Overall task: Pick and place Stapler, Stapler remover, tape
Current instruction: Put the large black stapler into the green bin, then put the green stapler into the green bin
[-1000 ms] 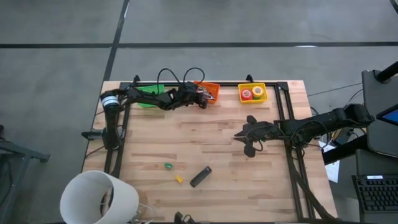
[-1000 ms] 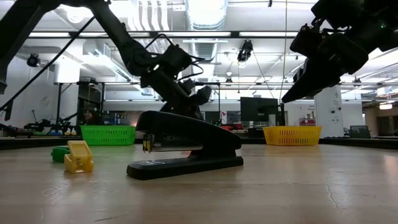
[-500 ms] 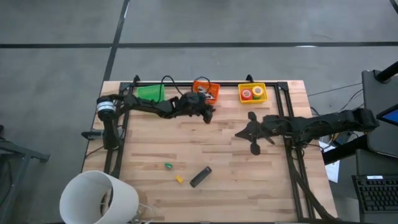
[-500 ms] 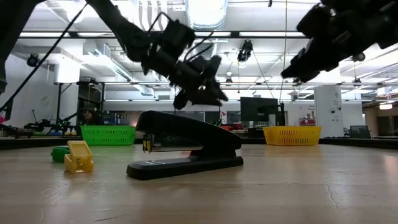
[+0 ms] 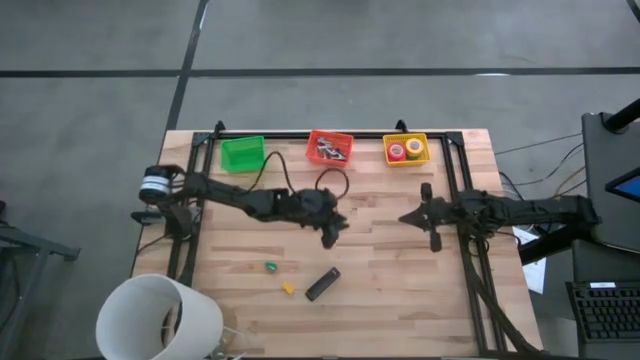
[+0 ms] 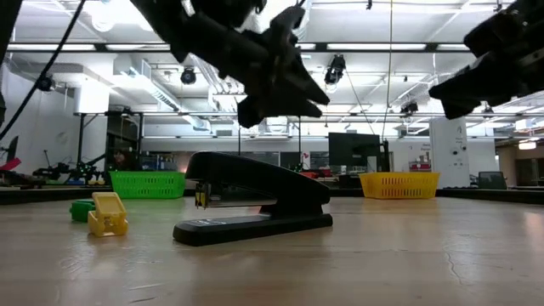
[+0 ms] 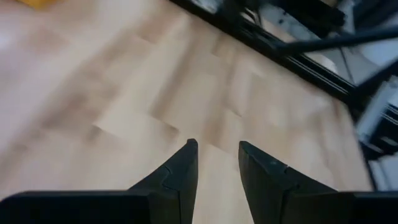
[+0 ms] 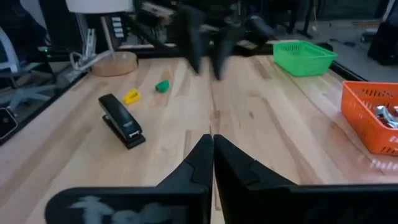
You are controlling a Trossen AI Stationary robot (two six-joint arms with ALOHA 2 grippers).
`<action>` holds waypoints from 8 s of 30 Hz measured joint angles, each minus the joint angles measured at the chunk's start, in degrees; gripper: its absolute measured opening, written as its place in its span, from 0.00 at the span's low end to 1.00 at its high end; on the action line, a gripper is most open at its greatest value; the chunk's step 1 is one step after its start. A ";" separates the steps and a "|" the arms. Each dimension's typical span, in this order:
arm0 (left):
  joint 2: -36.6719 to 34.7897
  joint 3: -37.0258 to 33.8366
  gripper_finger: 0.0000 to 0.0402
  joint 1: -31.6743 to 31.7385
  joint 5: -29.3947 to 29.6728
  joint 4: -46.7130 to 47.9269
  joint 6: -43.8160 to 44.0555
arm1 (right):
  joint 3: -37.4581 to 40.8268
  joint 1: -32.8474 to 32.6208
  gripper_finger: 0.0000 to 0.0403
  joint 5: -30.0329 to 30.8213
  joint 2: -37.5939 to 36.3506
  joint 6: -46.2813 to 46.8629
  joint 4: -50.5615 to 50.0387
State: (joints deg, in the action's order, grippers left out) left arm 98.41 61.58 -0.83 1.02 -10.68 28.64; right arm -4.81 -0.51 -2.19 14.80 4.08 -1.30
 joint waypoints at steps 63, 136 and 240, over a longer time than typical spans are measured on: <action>9.12 7.27 0.58 -23.25 22.93 20.11 21.47 | 1.41 -0.09 0.02 -2.26 -11.66 2.79 -5.68; -9.96 2.99 0.34 -0.24 52.73 66.67 18.70 | 1.41 -0.11 0.02 -2.24 -10.18 2.79 -5.66; -10.64 -12.46 0.46 25.66 44.24 29.39 -18.32 | 1.41 -0.09 0.02 -2.24 -10.13 2.79 -5.68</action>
State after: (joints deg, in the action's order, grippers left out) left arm 87.77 49.13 24.83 45.26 18.70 10.32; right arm -3.40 -0.60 -4.43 4.67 6.87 -6.98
